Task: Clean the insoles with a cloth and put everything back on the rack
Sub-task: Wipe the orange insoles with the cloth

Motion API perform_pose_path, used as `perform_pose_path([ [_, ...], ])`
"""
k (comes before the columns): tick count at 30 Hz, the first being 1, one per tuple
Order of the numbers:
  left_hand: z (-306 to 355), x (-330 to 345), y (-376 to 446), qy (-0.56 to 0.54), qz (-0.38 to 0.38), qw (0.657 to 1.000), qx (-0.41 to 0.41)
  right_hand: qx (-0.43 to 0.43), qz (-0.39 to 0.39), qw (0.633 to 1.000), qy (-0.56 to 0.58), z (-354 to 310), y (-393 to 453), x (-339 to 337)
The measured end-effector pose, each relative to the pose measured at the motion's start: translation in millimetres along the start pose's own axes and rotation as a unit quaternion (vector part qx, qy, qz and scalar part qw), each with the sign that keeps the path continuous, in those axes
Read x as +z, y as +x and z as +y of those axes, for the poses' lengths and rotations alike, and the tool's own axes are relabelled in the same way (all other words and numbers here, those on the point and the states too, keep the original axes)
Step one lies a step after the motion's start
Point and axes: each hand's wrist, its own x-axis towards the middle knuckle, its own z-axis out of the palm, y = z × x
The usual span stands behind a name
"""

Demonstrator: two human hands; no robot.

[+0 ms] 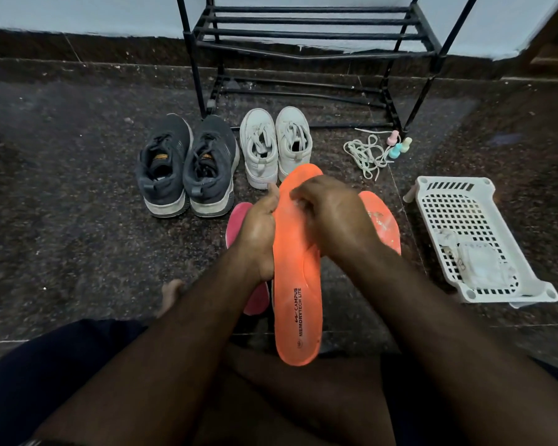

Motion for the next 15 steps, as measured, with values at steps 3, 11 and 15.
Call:
perform_pose_path([
  [3, -0.1, -2.4, 1.7, -0.012, 0.009, 1.000, 0.010, -0.050, -0.013, 0.998, 0.046, -15.5, -4.8, 4.5],
  [11, -0.7, 1.9, -1.1, 0.016, 0.004, 1.000, -0.014, 0.056, 0.094, 0.992, 0.066, 10.8, 3.1, -14.4],
  [15, 0.8, 2.9, -1.0, 0.010, 0.008, 1.000, -0.023, -0.016, 0.017, 0.995, 0.095, -11.2, -5.0, -1.3],
])
